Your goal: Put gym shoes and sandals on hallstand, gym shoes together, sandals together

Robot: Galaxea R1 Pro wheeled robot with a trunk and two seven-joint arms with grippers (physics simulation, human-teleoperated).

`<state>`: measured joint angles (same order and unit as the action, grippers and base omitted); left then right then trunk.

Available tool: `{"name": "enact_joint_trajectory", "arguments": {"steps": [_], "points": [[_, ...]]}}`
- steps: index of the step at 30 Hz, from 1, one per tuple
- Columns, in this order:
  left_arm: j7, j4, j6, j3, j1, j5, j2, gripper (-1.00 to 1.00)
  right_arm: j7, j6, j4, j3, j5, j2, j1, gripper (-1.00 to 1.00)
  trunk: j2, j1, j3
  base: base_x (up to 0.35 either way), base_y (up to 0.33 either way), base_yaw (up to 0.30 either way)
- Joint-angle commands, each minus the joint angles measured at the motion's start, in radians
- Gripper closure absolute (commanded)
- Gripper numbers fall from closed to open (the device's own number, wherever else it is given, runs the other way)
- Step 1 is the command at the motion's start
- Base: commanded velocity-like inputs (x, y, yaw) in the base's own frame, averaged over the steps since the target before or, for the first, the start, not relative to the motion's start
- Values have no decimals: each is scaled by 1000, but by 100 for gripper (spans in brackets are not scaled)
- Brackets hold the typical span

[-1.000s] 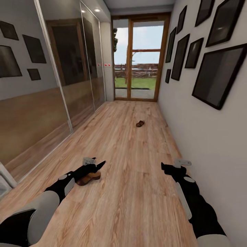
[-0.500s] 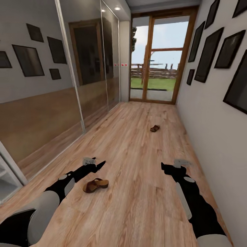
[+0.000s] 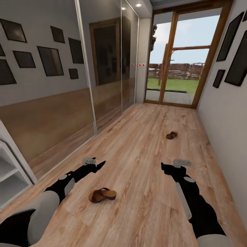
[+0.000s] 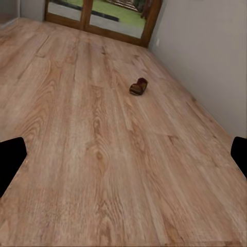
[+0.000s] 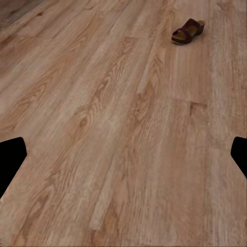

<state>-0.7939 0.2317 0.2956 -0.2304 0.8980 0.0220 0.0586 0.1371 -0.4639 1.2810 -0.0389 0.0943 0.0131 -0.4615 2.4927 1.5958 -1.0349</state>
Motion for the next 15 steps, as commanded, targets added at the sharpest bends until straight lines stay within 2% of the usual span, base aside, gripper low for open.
{"name": "enact_joint_trajectory", "arguments": {"steps": [1,15], "points": [[-4,-2,3,-4,1,3,0,-100,7,-4,2,1,10,1,0,-100,0,0,-1,336,-106,287],[-4,-2,3,-4,1,2,0,-100,8,-4,2,2,10,1,0,-100,0,0,-1,302,-144,287]]}}
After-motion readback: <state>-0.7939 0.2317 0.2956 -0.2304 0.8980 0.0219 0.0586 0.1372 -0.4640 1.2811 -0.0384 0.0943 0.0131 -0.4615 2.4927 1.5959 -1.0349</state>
